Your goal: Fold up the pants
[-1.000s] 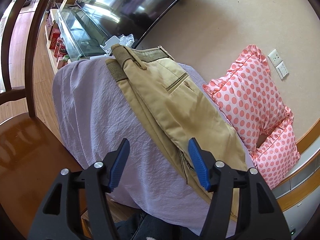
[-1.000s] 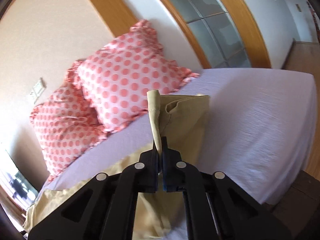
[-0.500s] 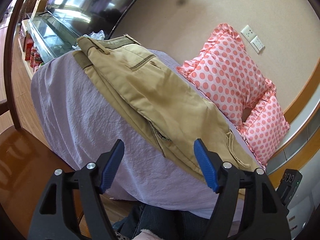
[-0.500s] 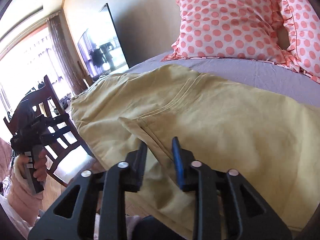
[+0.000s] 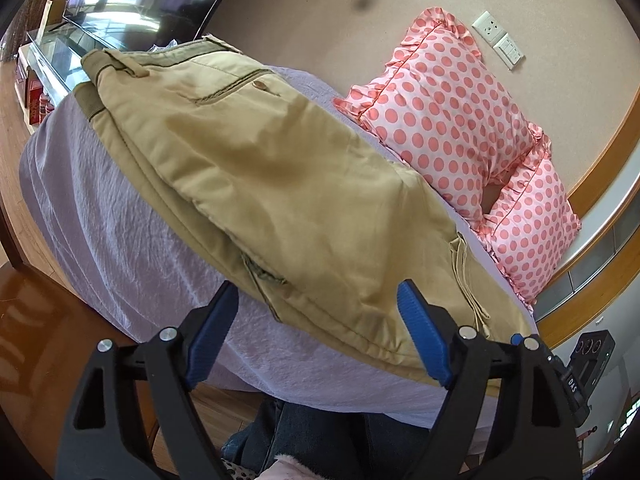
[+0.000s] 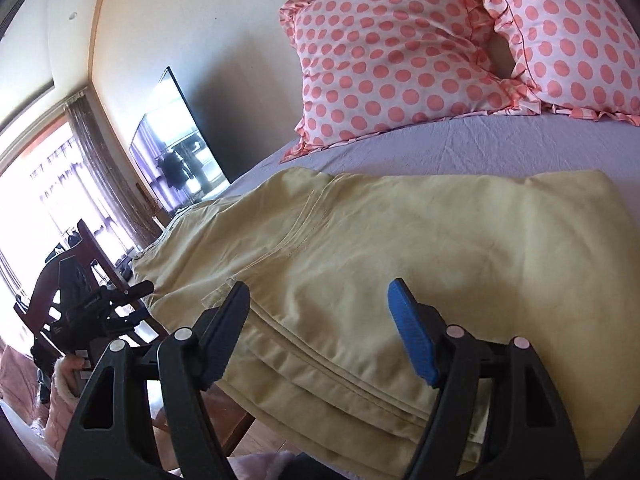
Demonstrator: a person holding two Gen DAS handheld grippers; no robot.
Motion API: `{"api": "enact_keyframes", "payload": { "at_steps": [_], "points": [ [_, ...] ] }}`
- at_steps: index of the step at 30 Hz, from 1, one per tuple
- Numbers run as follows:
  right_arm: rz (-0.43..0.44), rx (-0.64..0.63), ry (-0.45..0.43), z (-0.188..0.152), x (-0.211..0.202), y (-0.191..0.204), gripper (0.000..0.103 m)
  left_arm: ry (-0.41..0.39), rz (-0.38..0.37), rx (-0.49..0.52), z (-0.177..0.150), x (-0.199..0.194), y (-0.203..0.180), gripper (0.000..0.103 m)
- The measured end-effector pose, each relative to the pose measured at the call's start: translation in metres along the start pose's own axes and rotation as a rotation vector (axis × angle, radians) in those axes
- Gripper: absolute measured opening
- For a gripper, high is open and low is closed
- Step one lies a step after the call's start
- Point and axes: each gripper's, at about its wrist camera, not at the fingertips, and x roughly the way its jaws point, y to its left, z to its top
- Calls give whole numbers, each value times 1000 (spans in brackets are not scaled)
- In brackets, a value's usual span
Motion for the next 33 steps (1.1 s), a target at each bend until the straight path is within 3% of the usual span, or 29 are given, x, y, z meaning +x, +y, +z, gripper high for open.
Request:
{"api": "enact_keyframes", "payload": {
  "at_steps": [5, 7, 11, 13, 17, 18, 19, 22, 24, 28, 30, 33],
  "points": [
    [19, 6, -2, 0, 2, 0, 74, -61, 34, -54, 28, -9, 2, 81],
    [22, 12, -7, -1, 1, -1, 80, -96, 80, -84, 44, -14, 9, 81],
    [37, 19, -22, -2, -2, -3, 80, -137, 143, -153, 74, -11, 32, 77],
    [42, 22, -24, -3, -2, -4, 80, -126, 167, -215, 85, -5, 48, 62],
    [50, 23, -42, -3, -9, -5, 80, -166, 170, -372, 96, -3, 79, 46],
    [51, 24, -50, -2, -12, -6, 80, -180, 177, -400, 98, -3, 84, 37],
    [50, 25, -59, -2, -16, -8, 80, -183, 208, -405, 99, -2, 84, 20],
    [34, 30, -95, 1, -30, -15, 80, -199, 299, -272, 105, -4, 49, 9],
    [1, 33, -137, 3, -45, -24, 81, -218, 282, -146, 114, -11, 7, 9],
    [-69, 89, -219, 6, -72, -55, 82, -202, 125, 145, 114, -12, -113, 8],
    [-90, 135, -250, 5, -86, -74, 83, -174, 21, 312, 97, -5, -179, 9],
    [-126, 218, -294, 1, -106, -100, 83, -74, -197, 518, 51, 10, -266, 9]
  ]
}}
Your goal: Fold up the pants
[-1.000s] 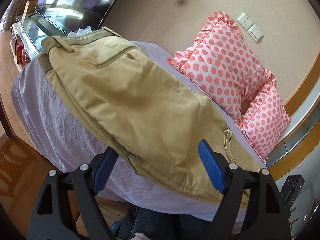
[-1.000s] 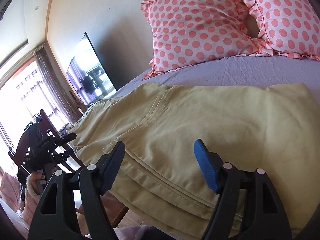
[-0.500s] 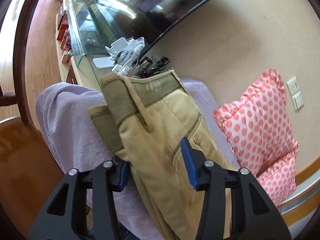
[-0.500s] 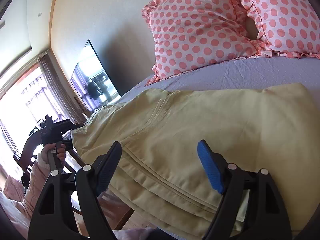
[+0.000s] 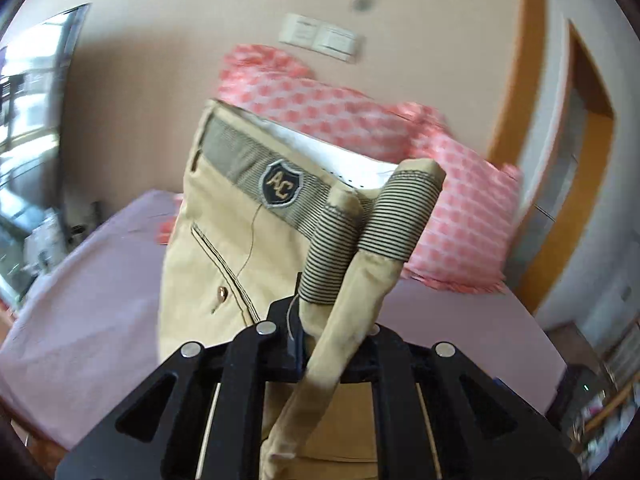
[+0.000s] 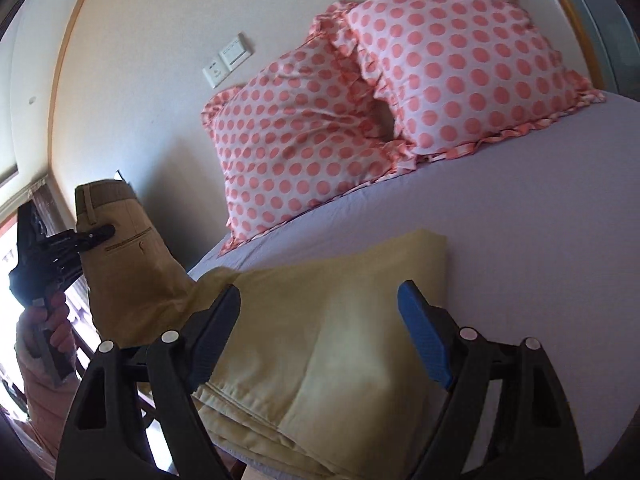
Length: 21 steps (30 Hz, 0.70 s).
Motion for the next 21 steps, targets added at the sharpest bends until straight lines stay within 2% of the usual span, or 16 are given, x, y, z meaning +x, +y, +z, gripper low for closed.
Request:
{"api": "enact_keyframes", "payload": {
  "at_steps": [2, 4, 7, 8, 9, 11, 12, 13, 15, 17, 18, 19, 20, 21],
  "points": [
    [-27, 39, -30, 3, -13, -15, 83, 70, -139, 140, -20, 28, -60, 9],
    [-45, 77, -48, 5, -23, -27, 85, 183, -229, 274, -58, 59, -110, 10],
    [-46, 157, -31, 5, -30, -48, 87, 372, -258, 436, -126, 103, -154, 10],
    [-45, 182, -19, 5, -31, -54, 87, 411, -277, 449, -143, 109, -159, 10],
    [-41, 202, -5, 6, -29, -59, 87, 401, -262, 471, -155, 109, -162, 10],
    [-20, 241, 22, 7, -24, -68, 88, 322, -244, 546, -167, 96, -167, 12],
    [-5, 260, 42, 8, -19, -71, 88, 319, -257, 564, -170, 91, -168, 17],
    [17, 282, 70, 9, -11, -74, 88, 336, -293, 566, -169, 87, -165, 25],
    [50, 306, 124, 11, 4, -75, 88, 371, -382, 516, -162, 75, -153, 35],
    [46, 270, 174, 15, 19, -70, 88, 378, -440, 442, -148, 61, -138, 46],
    [29, 246, 205, 15, 26, -67, 87, 364, -451, 389, -137, 54, -122, 59],
    [9, 224, 233, 15, 32, -65, 82, 338, -439, 342, -126, 46, -108, 67],
    [-13, 198, 261, 15, 39, -63, 78, 305, -392, 298, -113, 44, -88, 68],
    [-27, 179, 287, 15, 46, -62, 71, 274, -305, 267, -102, 44, -67, 69]
  ]
}}
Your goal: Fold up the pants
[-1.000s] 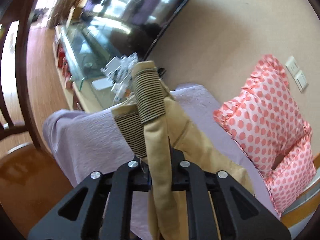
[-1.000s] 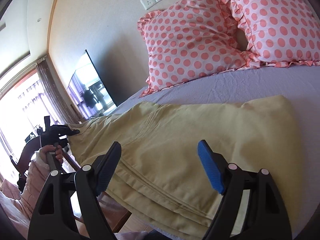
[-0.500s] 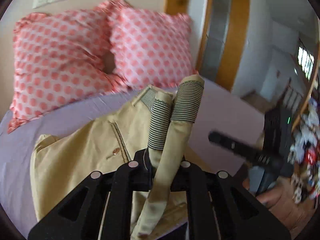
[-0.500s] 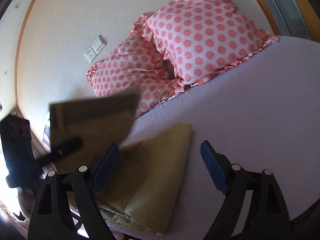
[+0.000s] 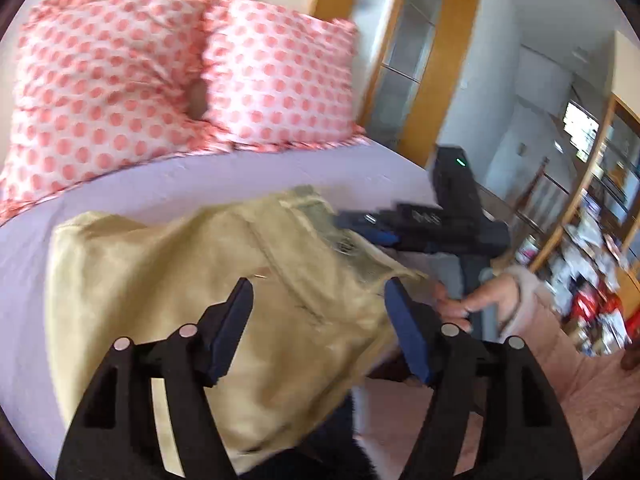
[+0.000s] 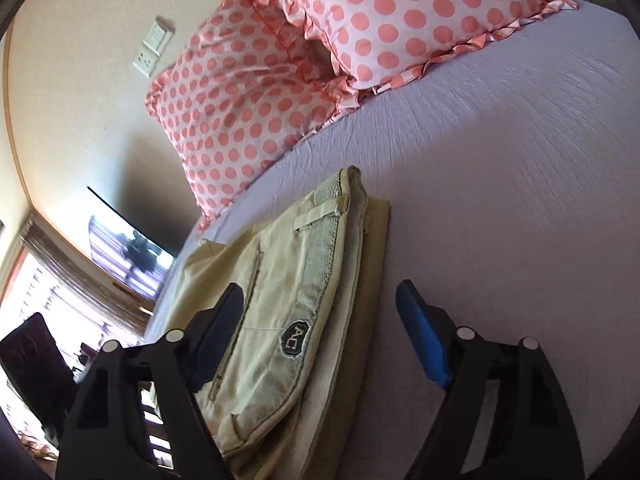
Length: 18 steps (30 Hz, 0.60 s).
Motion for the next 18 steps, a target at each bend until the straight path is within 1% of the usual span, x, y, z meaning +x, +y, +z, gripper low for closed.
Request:
{"api": "enact_keyframes", "payload": {
  "at_steps": [1, 2, 3, 5, 6, 8, 9, 10, 11, 12, 13, 16, 18],
  "points": [
    [-12, -15, 16, 1, 4, 1, 67, -10, 104, -41, 1, -6, 22, 69],
    [-20, -29, 32, 2, 10, 3, 65, -5, 193, -91, 2, -8, 48, 69],
    [-23, -39, 42, 4, 15, 4, 62, 17, 244, -152, 1, -8, 75, 69],
    [-29, -48, 47, 8, 22, 4, 62, 89, 275, -270, -4, -2, 121, 69],
    [-27, -44, 49, 10, 24, 4, 62, 123, 264, -324, -8, 2, 140, 69],
    [-19, -42, 60, 14, 30, 3, 57, 184, 230, -389, -13, 13, 166, 69],
    [-13, -37, 71, 15, 32, 2, 50, 209, 200, -413, -16, 18, 174, 69],
    [0, -30, 87, 17, 34, 0, 47, 224, 167, -430, -18, 23, 179, 69],
    [17, -22, 104, 17, 34, -2, 42, 215, 145, -425, -19, 23, 179, 71],
    [28, -13, 111, 18, 34, -5, 37, 221, 123, -417, -16, 25, 181, 72],
    [41, 4, 116, 19, 33, -10, 34, 236, 92, -419, -13, 30, 185, 73],
    [74, 51, 133, 26, 38, -16, 34, 246, 12, -432, -1, 52, 198, 82],
    [84, 38, 153, 30, 43, -15, 32, 245, -28, -465, 8, 62, 209, 82]
  ]
}}
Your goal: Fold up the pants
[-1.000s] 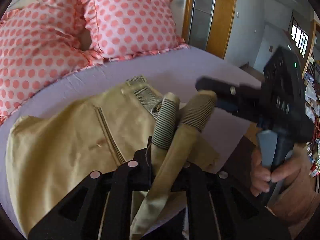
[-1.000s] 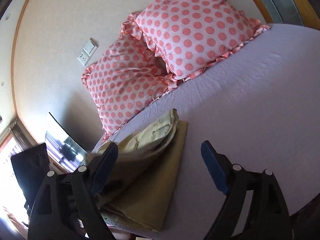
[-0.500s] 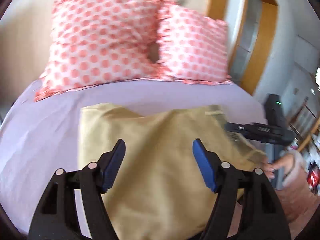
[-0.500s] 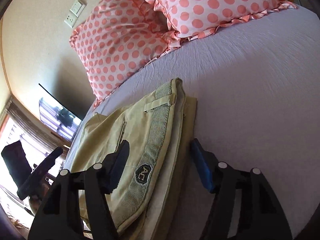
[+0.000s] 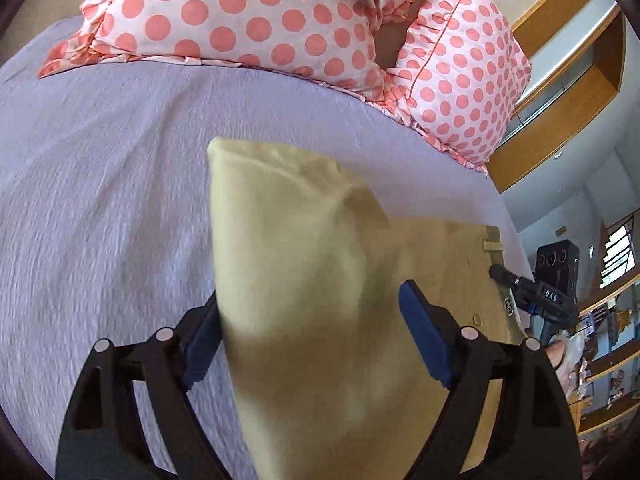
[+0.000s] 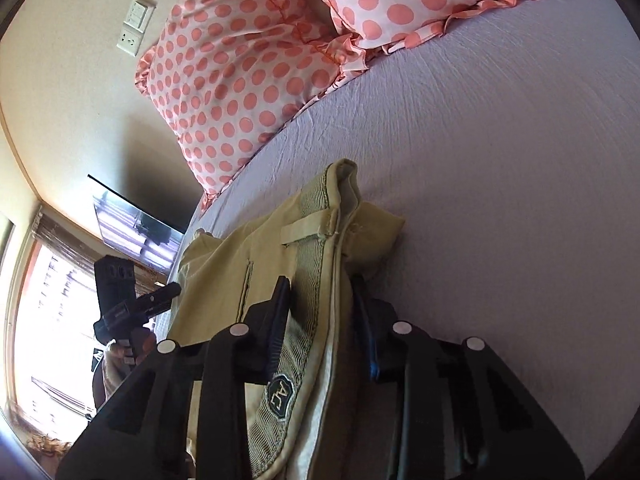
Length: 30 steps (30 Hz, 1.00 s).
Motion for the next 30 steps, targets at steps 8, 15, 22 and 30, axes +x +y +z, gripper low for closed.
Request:
{"api": "enact_keyframes", "payload": {
  "at_steps": [8, 15, 22, 30],
  "points": [
    [208, 56, 20, 11, 1, 0, 10, -35, -60, -100, 17, -7, 15, 10],
    [201, -25, -96, 82, 7, 23, 9, -135, 69, -28, 80, -9, -4, 7],
    [-58, 30, -146, 132, 51, -6, 12, -170, 372, 0, 136, 64, -15, 17],
    [-96, -34, -256, 120, 12, 6, 37, -325, 410, 45, 102, 6, -26, 43]
  ]
}}
